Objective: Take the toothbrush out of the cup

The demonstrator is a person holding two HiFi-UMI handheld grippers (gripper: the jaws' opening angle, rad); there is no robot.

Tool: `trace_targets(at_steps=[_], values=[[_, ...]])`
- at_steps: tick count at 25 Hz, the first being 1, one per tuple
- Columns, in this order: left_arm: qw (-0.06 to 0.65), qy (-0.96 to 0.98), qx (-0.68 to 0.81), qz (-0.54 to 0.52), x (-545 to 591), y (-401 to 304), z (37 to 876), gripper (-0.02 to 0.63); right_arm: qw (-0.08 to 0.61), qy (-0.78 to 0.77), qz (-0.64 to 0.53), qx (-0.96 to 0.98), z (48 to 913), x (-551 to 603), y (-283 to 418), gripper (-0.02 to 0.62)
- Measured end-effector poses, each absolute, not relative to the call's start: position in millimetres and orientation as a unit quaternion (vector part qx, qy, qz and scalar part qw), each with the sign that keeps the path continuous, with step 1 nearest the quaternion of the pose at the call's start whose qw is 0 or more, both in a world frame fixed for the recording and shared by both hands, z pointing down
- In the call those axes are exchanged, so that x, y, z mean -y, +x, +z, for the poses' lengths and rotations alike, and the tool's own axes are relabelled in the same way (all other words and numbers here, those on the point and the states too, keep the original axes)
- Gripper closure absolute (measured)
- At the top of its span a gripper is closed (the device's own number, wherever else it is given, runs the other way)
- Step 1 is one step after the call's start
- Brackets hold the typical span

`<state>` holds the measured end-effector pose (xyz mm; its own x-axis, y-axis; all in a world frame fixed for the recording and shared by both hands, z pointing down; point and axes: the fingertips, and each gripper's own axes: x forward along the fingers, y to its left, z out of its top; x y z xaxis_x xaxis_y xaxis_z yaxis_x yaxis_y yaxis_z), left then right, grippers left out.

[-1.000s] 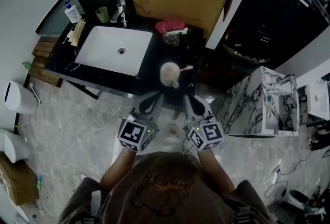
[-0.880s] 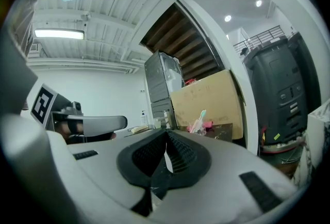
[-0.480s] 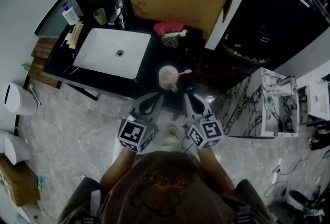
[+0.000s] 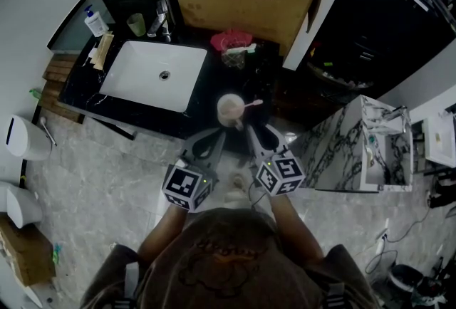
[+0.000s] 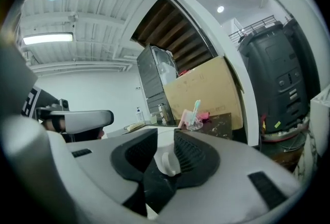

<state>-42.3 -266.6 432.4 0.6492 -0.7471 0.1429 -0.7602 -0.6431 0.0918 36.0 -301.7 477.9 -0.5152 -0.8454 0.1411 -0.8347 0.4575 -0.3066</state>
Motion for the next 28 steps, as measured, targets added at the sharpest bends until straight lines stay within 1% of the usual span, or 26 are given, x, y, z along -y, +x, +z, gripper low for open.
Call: trace_targets(at_steps=[1,2,12,28], values=[[0.072,0.905,0.416,0.046,267,-42,433,0.603,0.017,-0.491,-0.175,-0.853,479,305,36,0.473],[0.073,0.905,0.416,0.046,268,-41,433,0.603,0.018,-0.49,-0.181,-0.853,481,308,35,0.459],[0.072,0.904,0.419,0.043,274,-41,432,0.603,0.018,-0.492,-0.214,-0.844,502,337,34,0.459],[0.08,0.902,0.422,0.048,280,-47,439,0.603,0.015,-0.497,-0.227,-0.837,514,371,29,0.459]])
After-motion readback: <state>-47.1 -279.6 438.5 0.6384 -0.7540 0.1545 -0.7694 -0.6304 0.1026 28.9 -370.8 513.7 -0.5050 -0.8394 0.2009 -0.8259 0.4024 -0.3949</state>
